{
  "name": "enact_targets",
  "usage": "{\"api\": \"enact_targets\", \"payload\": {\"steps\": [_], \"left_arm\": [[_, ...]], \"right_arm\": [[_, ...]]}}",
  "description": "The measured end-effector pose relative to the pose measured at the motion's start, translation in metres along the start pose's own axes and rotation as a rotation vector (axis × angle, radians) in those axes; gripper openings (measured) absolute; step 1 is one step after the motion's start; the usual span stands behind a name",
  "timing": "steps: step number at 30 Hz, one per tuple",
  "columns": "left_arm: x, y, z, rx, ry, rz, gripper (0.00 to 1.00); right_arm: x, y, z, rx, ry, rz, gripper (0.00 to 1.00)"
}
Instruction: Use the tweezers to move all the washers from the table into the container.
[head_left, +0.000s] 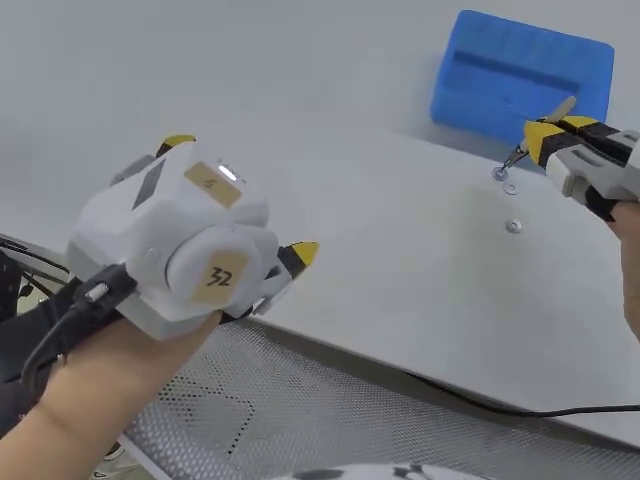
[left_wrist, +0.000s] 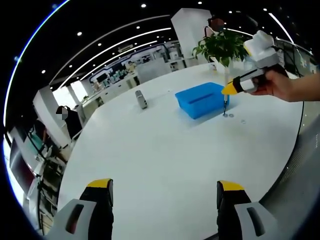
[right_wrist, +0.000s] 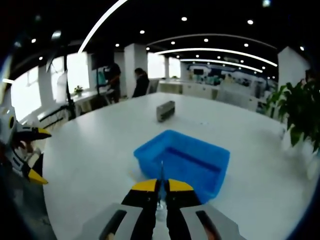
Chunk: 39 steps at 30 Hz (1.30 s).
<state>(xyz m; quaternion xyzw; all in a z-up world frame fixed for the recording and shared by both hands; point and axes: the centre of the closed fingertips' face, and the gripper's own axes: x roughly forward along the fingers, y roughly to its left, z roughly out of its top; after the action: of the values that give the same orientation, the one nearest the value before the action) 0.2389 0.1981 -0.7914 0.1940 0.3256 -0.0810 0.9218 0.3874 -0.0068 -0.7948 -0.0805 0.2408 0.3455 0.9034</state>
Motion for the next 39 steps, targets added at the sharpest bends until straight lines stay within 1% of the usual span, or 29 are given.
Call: {"api": "enact_targets", "payload": {"steps": [7,10,11,13,16,19,29,35,39], "left_arm": [[0.000,-0.001,0.000,0.004,0.002,-0.001,0.87],[0.000,0.000,0.000,0.003,0.001,-0.001,0.87],[0.000,0.000,0.000,0.003,0.001,0.000,0.87],[0.000,0.000,0.000,0.004,0.001,0.001,0.87],[0.001,0.000,0.000,0.004,0.001,0.002,0.87],[0.001,0.000,-0.001,0.005,0.004,0.001,0.87],[0.001,0.000,0.000,0.005,0.000,-0.001,0.87],[0.001,0.000,0.000,0.005,0.000,0.000,0.87],[0.000,0.000,0.000,0.006,0.002,0.000,0.86]], "right_arm": [[-0.004,0.001,-0.001,0.009,-0.001,0.001,0.02],[-0.003,0.001,-0.005,0.007,0.008,0.000,0.02],[-0.003,0.001,-0.004,0.008,0.000,-0.001,0.02],[-0.003,0.000,-0.004,0.009,0.001,-0.002,0.02],[-0.002,0.000,-0.003,-0.001,0.000,-0.005,0.02],[-0.001,0.002,-0.003,-0.028,-0.005,-0.004,0.01],[0.000,0.004,-0.001,-0.044,0.023,0.016,0.00],[-0.008,0.009,0.008,-0.036,0.010,0.033,0.00],[-0.014,0.011,0.020,-0.031,-0.013,0.039,0.00]]}}
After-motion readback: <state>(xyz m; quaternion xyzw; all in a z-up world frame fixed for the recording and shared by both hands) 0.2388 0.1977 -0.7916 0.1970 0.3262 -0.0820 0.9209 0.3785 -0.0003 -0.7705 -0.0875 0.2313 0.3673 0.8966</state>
